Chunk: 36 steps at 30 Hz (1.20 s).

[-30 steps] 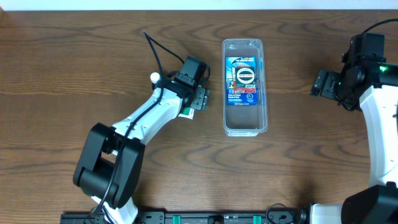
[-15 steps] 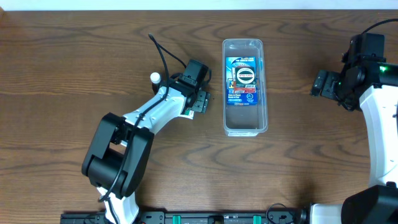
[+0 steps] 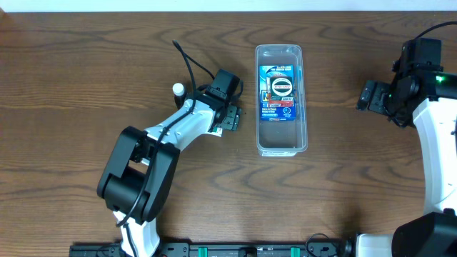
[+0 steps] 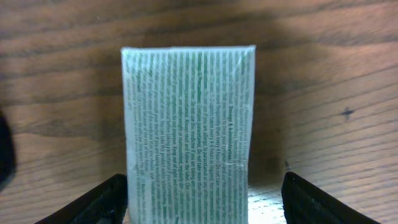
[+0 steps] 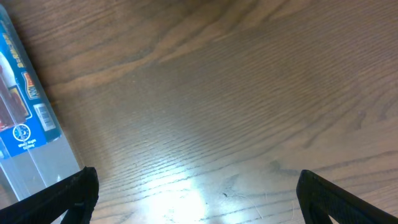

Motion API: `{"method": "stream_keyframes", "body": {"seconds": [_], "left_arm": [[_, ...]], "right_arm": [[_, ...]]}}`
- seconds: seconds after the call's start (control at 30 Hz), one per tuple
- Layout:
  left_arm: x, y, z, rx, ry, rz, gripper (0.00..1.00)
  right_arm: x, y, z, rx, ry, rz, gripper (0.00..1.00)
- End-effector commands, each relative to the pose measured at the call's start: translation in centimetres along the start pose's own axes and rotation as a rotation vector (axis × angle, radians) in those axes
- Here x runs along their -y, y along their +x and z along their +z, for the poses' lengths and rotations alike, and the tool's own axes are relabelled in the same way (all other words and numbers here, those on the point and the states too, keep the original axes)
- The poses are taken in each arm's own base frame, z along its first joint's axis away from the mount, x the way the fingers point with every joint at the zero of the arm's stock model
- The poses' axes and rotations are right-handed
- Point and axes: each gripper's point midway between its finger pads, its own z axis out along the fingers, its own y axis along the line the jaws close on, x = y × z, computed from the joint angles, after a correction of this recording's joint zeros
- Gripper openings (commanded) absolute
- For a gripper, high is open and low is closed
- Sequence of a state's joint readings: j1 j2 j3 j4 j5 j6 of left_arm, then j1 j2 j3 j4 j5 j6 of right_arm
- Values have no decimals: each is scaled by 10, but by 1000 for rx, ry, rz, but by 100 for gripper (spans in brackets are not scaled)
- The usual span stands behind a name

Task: Pack container
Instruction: 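Close the left gripper on the tube box and lift it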

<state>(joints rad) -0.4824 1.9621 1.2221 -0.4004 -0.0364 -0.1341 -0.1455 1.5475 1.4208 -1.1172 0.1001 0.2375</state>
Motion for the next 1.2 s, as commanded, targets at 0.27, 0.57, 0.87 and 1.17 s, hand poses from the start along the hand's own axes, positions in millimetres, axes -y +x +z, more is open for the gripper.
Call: {"method": "stream_keyframes", "body": {"seconds": [0.27, 0.57, 0.87, 1.17], "left_arm": [[-1, 8, 12, -34, -9, -10, 79], [-1, 10, 19, -42, -11, -10, 78], [-1, 9, 18, -40, -11, -10, 56], [-2, 2, -8, -11, -4, -12, 54]], "right_arm": [[1, 0, 1, -3, -1, 16, 99], [1, 0, 1, -3, -1, 17, 99], [1, 0, 1, -3, -1, 17, 99], [1, 0, 1, -3, -1, 17, 99]]}}
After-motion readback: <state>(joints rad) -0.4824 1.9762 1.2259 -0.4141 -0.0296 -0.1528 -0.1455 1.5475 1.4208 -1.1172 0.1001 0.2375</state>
